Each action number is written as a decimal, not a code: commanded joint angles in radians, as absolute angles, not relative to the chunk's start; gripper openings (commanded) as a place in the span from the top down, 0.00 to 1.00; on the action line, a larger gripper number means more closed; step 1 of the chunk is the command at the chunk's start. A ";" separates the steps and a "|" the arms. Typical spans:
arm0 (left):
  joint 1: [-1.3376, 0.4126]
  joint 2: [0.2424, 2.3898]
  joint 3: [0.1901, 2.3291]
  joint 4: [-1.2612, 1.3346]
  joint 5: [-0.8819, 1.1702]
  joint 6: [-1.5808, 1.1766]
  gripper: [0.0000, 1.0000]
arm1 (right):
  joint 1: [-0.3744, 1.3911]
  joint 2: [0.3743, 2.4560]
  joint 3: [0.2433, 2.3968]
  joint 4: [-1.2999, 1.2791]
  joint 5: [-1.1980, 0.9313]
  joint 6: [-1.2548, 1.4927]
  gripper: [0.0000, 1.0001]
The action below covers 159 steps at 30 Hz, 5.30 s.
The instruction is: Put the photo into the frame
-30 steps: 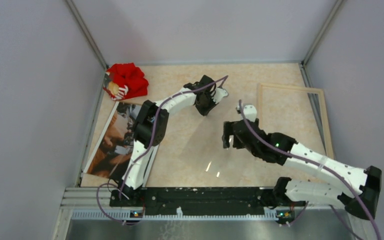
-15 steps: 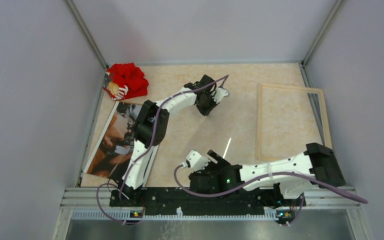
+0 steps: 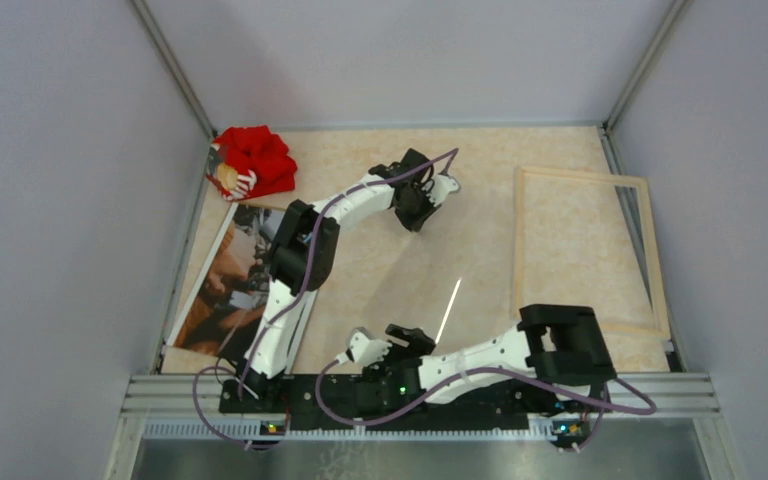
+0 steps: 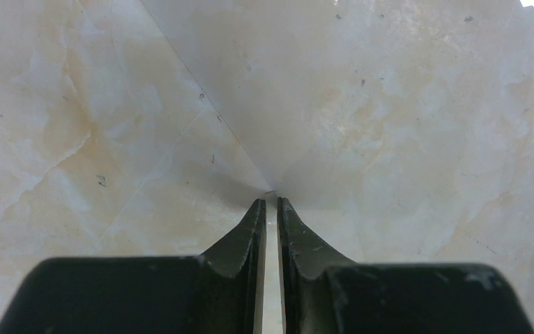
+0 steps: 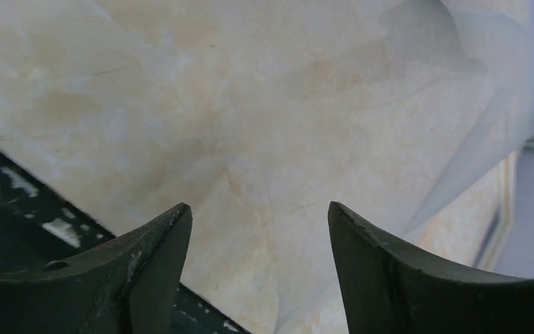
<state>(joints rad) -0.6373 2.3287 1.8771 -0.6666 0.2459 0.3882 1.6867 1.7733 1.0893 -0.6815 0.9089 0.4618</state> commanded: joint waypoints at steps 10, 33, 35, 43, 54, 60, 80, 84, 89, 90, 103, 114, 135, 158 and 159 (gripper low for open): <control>-0.687 2.515 1.786 -0.865 0.327 0.370 0.83 | 1.709 2.014 1.241 -1.216 1.328 0.804 0.70; -0.231 1.822 2.051 -0.789 0.098 0.373 0.01 | 1.254 1.629 1.800 -1.499 1.671 0.773 1.00; -0.256 1.816 2.027 -0.827 0.151 0.361 0.01 | 1.164 1.607 1.914 -1.498 1.668 0.716 1.00; -0.475 1.856 1.846 -0.820 0.296 0.342 0.01 | 0.878 1.458 2.026 -1.351 1.636 0.606 1.00; -0.792 2.195 2.024 -0.714 0.459 0.191 0.01 | 0.657 0.933 1.409 -0.043 1.427 -0.261 1.00; -0.884 2.492 2.419 -0.652 0.416 0.028 0.01 | 0.655 0.953 1.440 -0.156 1.395 -0.167 1.00; -0.959 2.667 2.285 -0.339 0.163 -0.100 0.01 | 0.656 0.940 1.471 -0.483 1.204 0.148 1.00; -0.934 2.638 2.203 -0.364 0.105 -0.073 0.23 | 0.656 0.925 1.454 -0.486 1.191 0.162 1.00; -0.856 2.511 2.014 -0.359 0.081 -0.076 0.67 | 0.655 0.908 1.419 -0.472 1.173 0.175 1.00; -0.840 2.483 1.977 -0.359 0.081 -0.075 0.74 | 0.656 0.910 1.416 -0.466 1.170 0.173 1.00; -0.622 2.175 1.575 -0.460 0.056 -0.114 1.00 | 0.656 0.935 1.371 -0.369 1.004 0.196 1.00; -0.384 1.886 1.116 -0.320 0.298 -0.387 1.00 | 0.655 1.121 1.400 -0.253 0.721 0.253 1.00; -0.314 1.893 1.272 -0.502 0.590 -0.031 0.57 | 0.655 1.254 1.498 -0.256 0.556 0.265 1.00; -0.526 2.164 1.679 -0.542 0.203 0.250 0.17 | 0.656 1.114 1.386 -0.291 0.598 0.321 1.00; -0.519 2.164 1.675 -0.538 0.189 0.225 0.20 | 0.656 1.111 1.386 -0.289 0.596 0.319 1.00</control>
<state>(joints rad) -0.5400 2.1368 1.6573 -0.4759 0.2760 0.3481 0.6579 1.1450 1.3853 -0.3122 0.5850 0.3084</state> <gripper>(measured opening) 0.855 0.004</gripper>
